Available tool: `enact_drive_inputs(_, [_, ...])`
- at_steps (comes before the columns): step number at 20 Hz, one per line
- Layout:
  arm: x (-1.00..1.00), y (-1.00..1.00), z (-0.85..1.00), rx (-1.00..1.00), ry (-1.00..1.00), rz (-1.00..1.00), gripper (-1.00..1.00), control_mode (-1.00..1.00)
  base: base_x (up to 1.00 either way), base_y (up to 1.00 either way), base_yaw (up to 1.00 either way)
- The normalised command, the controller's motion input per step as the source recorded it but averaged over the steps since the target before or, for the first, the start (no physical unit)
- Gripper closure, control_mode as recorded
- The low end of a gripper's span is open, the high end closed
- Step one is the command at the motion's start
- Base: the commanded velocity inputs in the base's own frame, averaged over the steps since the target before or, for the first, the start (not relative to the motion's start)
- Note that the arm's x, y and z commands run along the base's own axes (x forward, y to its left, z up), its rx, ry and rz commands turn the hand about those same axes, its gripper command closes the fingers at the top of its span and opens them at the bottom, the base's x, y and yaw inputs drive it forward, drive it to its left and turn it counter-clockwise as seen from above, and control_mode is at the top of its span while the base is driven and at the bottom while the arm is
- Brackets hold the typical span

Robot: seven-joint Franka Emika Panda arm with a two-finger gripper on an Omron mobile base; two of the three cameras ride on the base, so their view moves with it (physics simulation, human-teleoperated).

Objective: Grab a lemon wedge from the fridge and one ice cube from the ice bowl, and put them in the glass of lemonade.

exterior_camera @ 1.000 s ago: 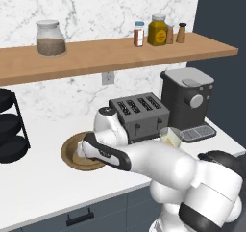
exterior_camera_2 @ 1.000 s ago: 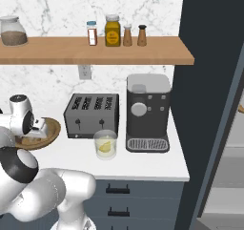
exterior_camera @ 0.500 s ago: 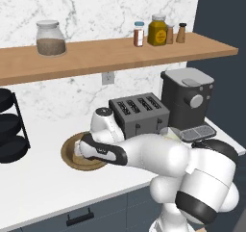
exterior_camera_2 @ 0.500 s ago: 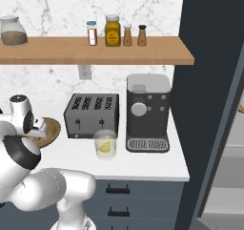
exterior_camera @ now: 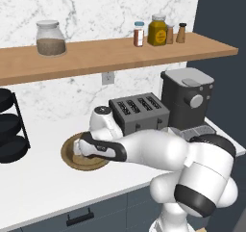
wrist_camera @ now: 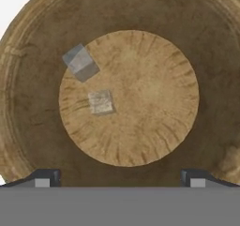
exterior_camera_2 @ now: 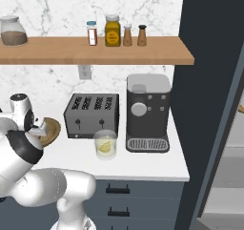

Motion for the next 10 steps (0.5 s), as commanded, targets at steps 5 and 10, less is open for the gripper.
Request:
enact_drive_inputs(5, [0.11, 0.06, 0.0, 0.0, -0.01, 0.0, -1.0, -1.0, 0.0, 0.0, 0.0])
enact_drive_inputs(10, [0.28, 0.0, -0.02, 0.0, 0.0, 0.0, -1.0, -1.0, 0.0, 0.0, 0.0])
